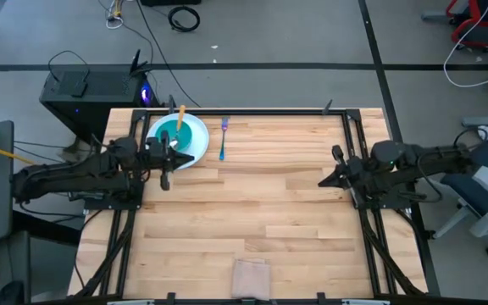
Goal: Set table place
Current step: Return to Home Position
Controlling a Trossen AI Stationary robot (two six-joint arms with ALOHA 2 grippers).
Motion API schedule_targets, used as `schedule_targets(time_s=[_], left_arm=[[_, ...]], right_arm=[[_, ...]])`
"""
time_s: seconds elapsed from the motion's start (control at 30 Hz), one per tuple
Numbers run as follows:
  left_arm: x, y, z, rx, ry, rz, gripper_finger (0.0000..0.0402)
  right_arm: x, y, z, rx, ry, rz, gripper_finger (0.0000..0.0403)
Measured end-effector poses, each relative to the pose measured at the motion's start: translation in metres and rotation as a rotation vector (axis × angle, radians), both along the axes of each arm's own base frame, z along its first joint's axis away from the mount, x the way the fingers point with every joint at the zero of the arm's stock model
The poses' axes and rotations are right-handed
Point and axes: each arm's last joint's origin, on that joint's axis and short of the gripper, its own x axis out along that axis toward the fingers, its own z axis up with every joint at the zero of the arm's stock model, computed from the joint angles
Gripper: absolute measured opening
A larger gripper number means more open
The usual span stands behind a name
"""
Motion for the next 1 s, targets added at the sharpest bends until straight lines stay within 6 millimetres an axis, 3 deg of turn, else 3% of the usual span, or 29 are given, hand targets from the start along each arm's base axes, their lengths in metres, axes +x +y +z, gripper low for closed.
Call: schedule_targets(time_s=[0.37, 0.63, 1.0], left_arm=[[-0.022, -0.001, -0.034, 0.004, -0.045, 0.031, 0.0008], [-0.039, -0.006, -0.041, 0.021, -0.132, 0.016, 0.0007], [-0.053, -0.009, -0.056, -0.015, -0.109, 0.016, 0.0004]], right_arm=[[-0.017, -0.002, -0.010, -0.007, -0.067, 0.005, 0.0002], [-0.025, -0.004, -0.025, 0.054, -0.112, -0.005, 0.0002], [-0.026, -0.004, -0.044, 0.049, -0.151, -0.018, 0.0003]])
